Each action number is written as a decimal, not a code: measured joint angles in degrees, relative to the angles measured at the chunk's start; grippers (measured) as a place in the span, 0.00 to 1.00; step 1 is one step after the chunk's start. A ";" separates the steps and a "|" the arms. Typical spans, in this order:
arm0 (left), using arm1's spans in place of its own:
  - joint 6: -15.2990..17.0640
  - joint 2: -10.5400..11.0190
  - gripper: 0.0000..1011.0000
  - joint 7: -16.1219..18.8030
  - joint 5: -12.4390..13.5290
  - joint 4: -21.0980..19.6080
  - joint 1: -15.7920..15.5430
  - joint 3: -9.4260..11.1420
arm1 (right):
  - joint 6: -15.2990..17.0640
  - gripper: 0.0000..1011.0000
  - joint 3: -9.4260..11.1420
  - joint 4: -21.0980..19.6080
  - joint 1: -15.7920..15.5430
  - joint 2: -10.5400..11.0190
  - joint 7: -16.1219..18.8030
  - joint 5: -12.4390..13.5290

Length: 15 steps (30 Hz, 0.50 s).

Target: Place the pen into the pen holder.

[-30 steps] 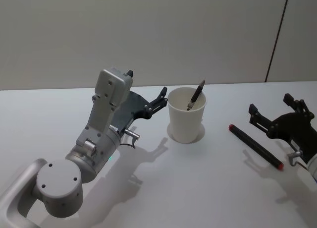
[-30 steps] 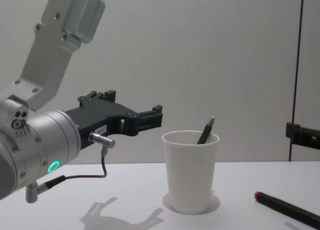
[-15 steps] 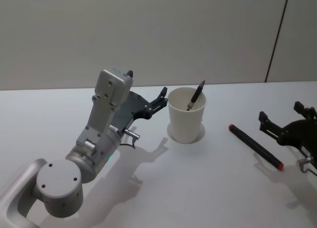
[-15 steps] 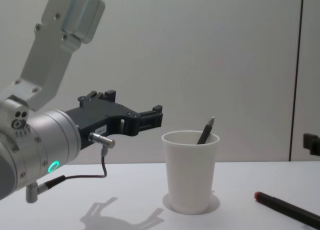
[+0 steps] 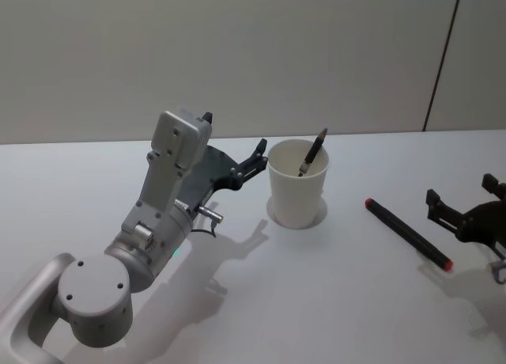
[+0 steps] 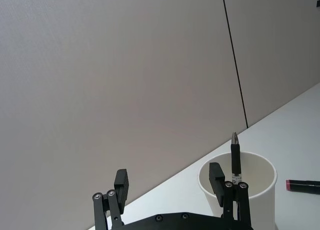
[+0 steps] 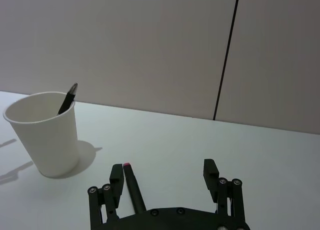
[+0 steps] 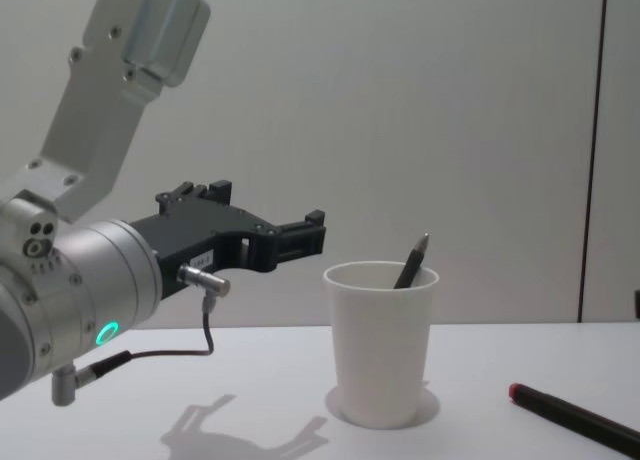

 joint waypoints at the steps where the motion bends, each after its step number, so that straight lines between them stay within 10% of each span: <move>1: 0.00 0.00 0.99 0.00 0.00 0.00 0.00 0.00 | 0.33 0.99 0.07 -0.17 -0.06 0.09 -0.04 0.06; 15: 0.00 0.00 0.99 0.00 0.00 0.00 0.00 0.00 | 8.78 0.99 1.20 -1.90 0.05 0.93 -1.52 1.34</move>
